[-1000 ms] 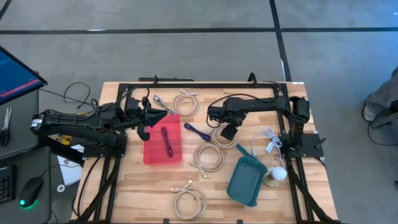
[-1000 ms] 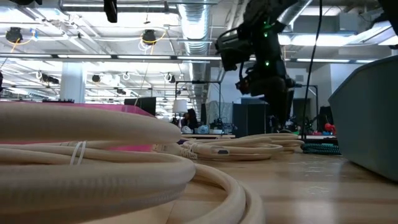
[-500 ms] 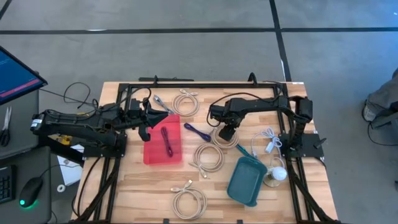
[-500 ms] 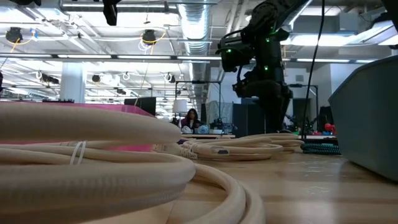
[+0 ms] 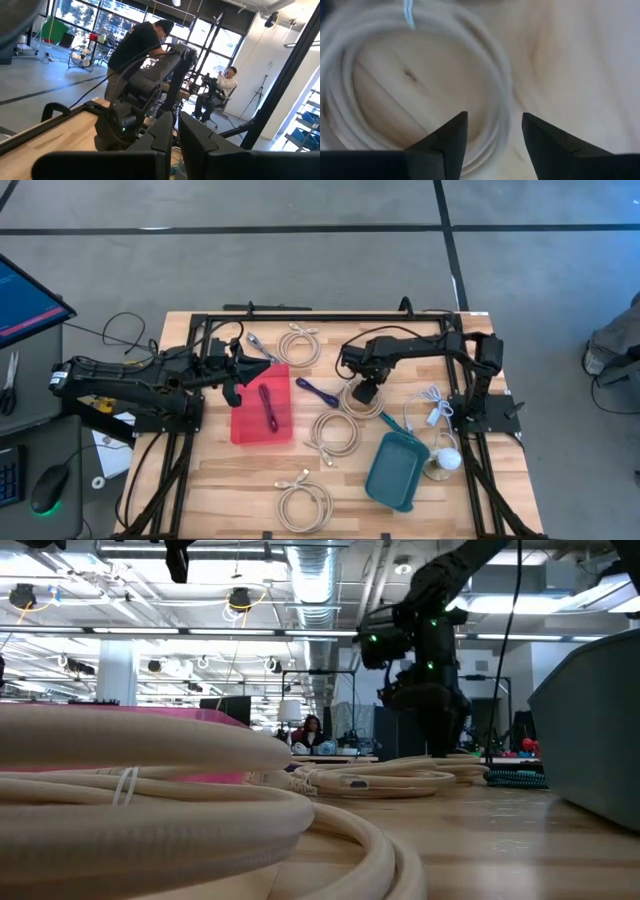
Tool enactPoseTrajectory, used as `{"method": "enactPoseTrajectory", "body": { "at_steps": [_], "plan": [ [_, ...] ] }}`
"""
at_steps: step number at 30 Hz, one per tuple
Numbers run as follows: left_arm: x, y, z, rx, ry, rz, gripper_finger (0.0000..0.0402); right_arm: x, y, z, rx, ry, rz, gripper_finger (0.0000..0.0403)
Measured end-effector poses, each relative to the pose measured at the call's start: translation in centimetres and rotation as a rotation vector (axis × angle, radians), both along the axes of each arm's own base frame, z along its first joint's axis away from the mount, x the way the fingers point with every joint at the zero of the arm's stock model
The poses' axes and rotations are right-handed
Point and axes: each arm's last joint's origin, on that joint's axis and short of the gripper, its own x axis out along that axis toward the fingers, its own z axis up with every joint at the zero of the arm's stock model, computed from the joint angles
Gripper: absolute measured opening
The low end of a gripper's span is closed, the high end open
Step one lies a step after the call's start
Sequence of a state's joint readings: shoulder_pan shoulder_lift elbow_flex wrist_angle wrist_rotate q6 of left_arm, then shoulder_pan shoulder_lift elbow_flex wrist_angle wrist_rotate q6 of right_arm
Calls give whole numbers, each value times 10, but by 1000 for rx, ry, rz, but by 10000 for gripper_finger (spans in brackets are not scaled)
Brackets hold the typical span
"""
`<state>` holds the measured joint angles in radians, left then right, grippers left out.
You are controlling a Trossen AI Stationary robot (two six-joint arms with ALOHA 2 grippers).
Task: Pick & Place USB Port
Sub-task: Put the white HDMI cable into the blue bin
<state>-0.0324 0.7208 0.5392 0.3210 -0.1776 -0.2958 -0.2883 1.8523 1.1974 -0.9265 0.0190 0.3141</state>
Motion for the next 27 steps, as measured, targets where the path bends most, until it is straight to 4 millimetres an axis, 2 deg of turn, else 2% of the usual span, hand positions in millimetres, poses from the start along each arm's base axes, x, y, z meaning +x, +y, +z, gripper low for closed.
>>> {"method": "enactPoseTrajectory", "body": {
  "at_steps": [4, 7, 10, 13, 17, 23, 27],
  "plan": [
    [0, 0, 0, 0, 0, 0, 30, -10, 5, -18, 20, 23, 5, 172],
    [0, 0, 0, 0, 0, 0, 30, -12, 10, -21, 18, 30, 20, 159],
    [0, 0, 0, 1, 0, 0, 30, -12, 15, -22, 16, 28, 45, 131],
    [0, 0, 0, 1, 1, 0, 30, -10, 19, -22, 11, 19, 75, 86],
    [0, 0, 0, 3, 1, 1, 30, -7, 20, -20, 14, 17, 120, 20],
    [0, 0, 0, 3, 1, 1, 30, -7, 18, -11, -33, 60, 171, 23],
    [0, 0, 0, 3, 2, 1, 30, -8, 15, 11, -100, 33, 207, 9]
  ]
}}
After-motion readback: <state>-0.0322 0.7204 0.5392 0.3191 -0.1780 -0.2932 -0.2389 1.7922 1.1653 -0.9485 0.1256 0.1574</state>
